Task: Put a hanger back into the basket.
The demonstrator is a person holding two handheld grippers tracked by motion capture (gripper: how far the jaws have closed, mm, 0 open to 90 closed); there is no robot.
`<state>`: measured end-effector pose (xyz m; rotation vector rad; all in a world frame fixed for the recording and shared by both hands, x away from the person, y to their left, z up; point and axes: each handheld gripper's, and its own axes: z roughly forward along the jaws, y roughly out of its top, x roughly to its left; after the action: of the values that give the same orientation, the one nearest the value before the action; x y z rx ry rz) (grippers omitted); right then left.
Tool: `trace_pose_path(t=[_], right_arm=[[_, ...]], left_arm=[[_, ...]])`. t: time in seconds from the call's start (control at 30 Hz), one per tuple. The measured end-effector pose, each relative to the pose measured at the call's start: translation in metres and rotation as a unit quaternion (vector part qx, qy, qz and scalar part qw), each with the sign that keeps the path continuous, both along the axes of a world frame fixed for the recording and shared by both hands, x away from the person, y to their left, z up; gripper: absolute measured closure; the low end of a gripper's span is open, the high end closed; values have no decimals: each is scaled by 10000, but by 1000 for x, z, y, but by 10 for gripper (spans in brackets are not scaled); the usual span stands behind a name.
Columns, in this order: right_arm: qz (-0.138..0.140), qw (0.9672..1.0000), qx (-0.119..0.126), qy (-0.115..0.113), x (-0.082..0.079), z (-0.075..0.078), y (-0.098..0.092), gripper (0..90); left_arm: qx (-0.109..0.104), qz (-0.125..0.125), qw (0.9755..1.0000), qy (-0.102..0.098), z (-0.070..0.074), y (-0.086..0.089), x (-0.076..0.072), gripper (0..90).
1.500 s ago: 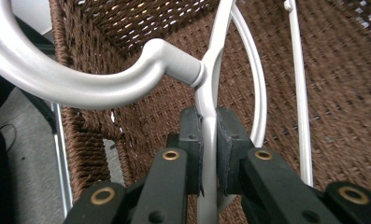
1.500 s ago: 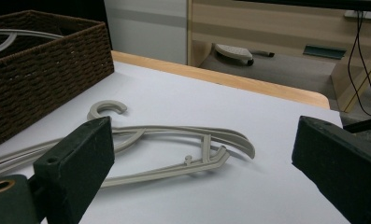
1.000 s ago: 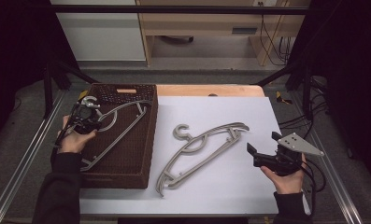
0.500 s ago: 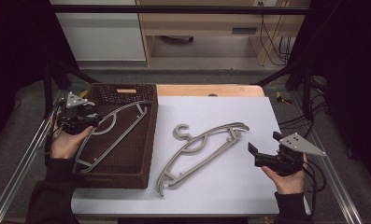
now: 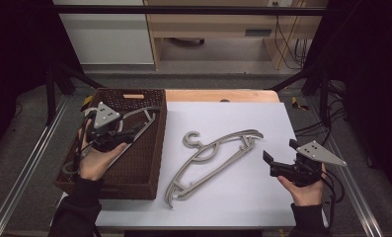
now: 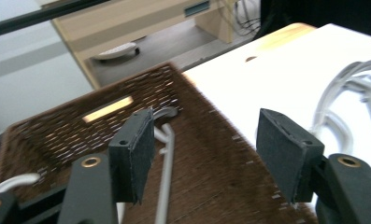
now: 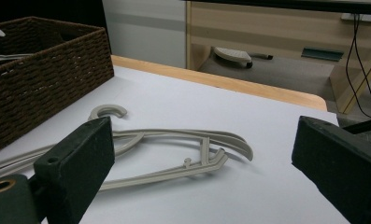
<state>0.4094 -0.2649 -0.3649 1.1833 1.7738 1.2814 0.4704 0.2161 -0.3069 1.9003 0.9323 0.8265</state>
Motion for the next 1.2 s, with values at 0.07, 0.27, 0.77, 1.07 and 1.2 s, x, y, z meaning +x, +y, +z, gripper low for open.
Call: trace_pose_path(t=[0.07, 0.27, 0.77, 1.07, 1.2], right_arm=[[3, 10000, 5, 11, 0, 0, 0, 62], [11, 10000, -14, 4, 0, -1, 1, 63], [24, 10000, 23, -6, -1, 1, -1, 69], [43, 10000, 30, 4, -2, 1, -1, 71], [46, 10000, 44, -4, -2, 1, -2, 72]], left_arm=[[-93, -108, 9999, 63, -1, -11, -5, 358], [-225, -309, 9993, 49, -5, -41, -11, 340], [-244, -758, 9965, 260, -32, -116, -11, 307], [69, -838, 9945, 623, -70, -146, -3, 325], [189, -818, 9936, 758, -80, -150, 0, 335]])
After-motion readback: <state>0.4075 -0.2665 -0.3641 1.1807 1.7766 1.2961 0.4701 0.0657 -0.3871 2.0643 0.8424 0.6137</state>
